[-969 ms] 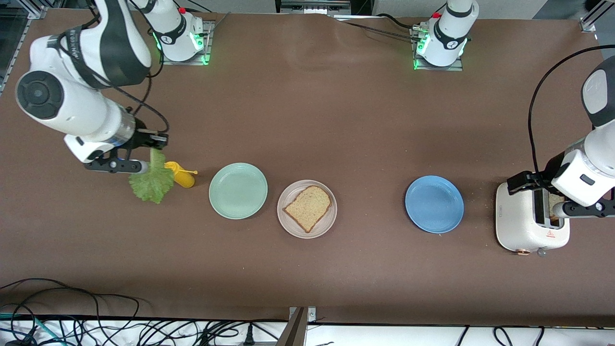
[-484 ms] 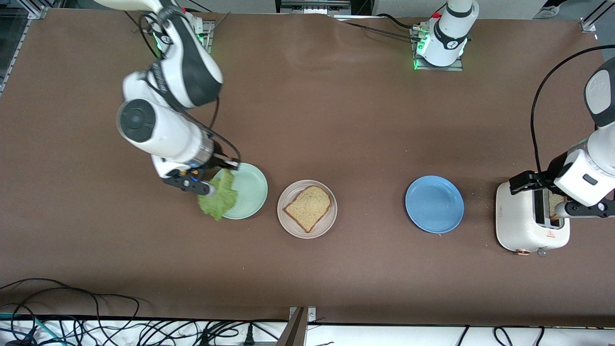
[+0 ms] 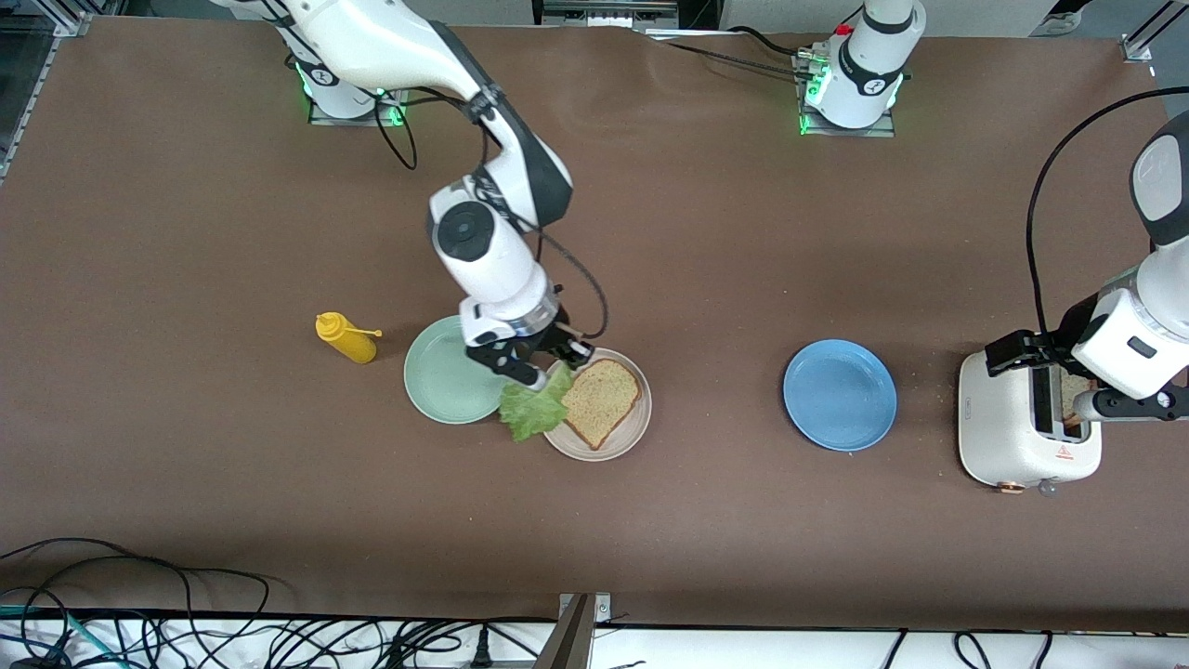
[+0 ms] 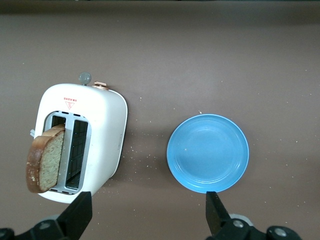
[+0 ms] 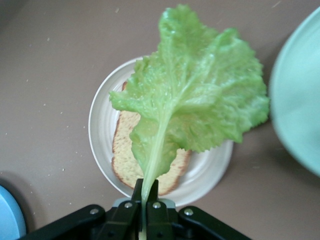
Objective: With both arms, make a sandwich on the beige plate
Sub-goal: 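Lay the lettuce on the toast and open the right gripper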
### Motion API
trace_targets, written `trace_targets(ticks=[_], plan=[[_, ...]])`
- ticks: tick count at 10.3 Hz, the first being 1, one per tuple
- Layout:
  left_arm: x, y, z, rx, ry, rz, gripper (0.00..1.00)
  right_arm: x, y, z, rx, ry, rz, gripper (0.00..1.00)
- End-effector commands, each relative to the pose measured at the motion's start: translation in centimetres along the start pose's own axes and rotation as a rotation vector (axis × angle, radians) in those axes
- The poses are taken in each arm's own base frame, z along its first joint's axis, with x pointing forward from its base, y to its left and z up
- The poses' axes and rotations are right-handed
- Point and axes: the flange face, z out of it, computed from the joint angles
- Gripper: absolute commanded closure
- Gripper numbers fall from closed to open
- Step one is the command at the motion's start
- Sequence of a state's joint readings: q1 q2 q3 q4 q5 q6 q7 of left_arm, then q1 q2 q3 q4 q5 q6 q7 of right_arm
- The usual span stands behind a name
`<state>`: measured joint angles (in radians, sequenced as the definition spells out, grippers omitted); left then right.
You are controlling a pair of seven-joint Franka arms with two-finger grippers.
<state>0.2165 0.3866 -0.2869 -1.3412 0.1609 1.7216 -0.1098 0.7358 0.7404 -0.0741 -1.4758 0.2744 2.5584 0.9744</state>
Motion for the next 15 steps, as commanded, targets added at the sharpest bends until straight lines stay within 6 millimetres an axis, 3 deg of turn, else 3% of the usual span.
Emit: trace_targets(ticks=[1, 2, 3, 4, 7, 10, 12, 13, 15], plan=[[-0.2, -0.1, -0.3, -0.012, 0.001, 0.022, 0.0, -2.0, -1.3, 2.7, 0.073, 0.006, 0.027, 1.0], [-0.2, -0.1, -0.3, -0.012, 0.001, 0.022, 0.0, -2.1, -1.1, 3.1, 0.069, 0.004, 0.027, 1.0], [-0.2, -0.2, -0.3, -0.009, -0.001, 0.022, 0.0, -2.2, -0.8, 3.7, 0.059, 0.001, 0.025, 0.26], [-0.2, -0.2, -0.3, -0.009, 0.001, 0.022, 0.0, -2.5, -0.7, 4.2, 0.051, 0.004, -0.007, 0.0], [-0.2, -0.2, -0.3, -0.009, 0.001, 0.022, 0.0, -3.1, -1.5, 2.5, 0.026, -0.009, -0.035, 0.0], [-0.2, -0.3, -0.3, -0.007, 0.001, 0.022, 0.0, -0.7, -1.3, -2.9, -0.115, -0.018, -0.15, 0.0], [-0.1, -1.8, -0.2, -0.009, 0.0, 0.03, 0.0, 1.9, 0.4, -7.2, -0.234, -0.082, -0.285, 0.0], [-0.1, -2.7, -0.3, -0.007, 0.001, 0.062, 0.0, 4.1, 2.4, -9.6, -0.316, -0.144, -0.395, 0.0], [-0.2, -6.5, 0.0, -0.008, -0.003, 0.035, 0.0, 9.1, 6.9, -15.1, -0.407, -0.275, -0.578, 0.0]])
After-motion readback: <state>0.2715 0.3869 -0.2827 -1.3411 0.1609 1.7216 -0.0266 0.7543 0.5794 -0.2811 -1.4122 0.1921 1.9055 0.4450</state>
